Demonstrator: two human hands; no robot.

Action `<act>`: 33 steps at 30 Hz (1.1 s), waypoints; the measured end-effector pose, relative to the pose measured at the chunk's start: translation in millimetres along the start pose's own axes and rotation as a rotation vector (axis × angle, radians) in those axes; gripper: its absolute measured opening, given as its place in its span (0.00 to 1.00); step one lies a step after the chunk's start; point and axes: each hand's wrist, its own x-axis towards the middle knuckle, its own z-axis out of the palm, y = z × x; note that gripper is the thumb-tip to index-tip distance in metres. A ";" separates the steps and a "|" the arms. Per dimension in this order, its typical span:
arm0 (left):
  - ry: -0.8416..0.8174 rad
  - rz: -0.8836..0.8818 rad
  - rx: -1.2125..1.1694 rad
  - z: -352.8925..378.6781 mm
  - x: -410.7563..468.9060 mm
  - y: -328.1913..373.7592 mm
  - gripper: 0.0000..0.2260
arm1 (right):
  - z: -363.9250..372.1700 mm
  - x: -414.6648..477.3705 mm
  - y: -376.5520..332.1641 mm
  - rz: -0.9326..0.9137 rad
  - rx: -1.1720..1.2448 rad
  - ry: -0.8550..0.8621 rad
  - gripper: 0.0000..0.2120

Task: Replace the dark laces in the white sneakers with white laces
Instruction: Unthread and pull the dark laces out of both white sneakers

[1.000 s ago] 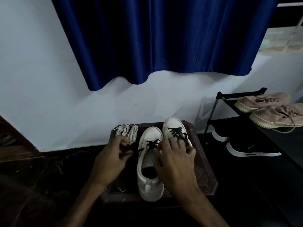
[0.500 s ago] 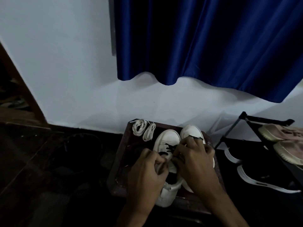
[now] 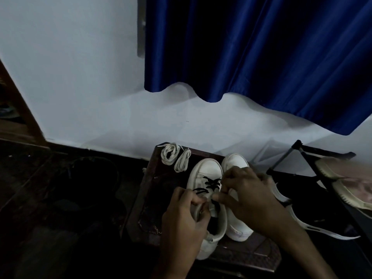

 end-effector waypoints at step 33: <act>0.031 -0.074 0.125 -0.2 4.5 11.0 0.11 | 11.3 -1.1 -15.7 -0.114 -0.158 0.056 0.12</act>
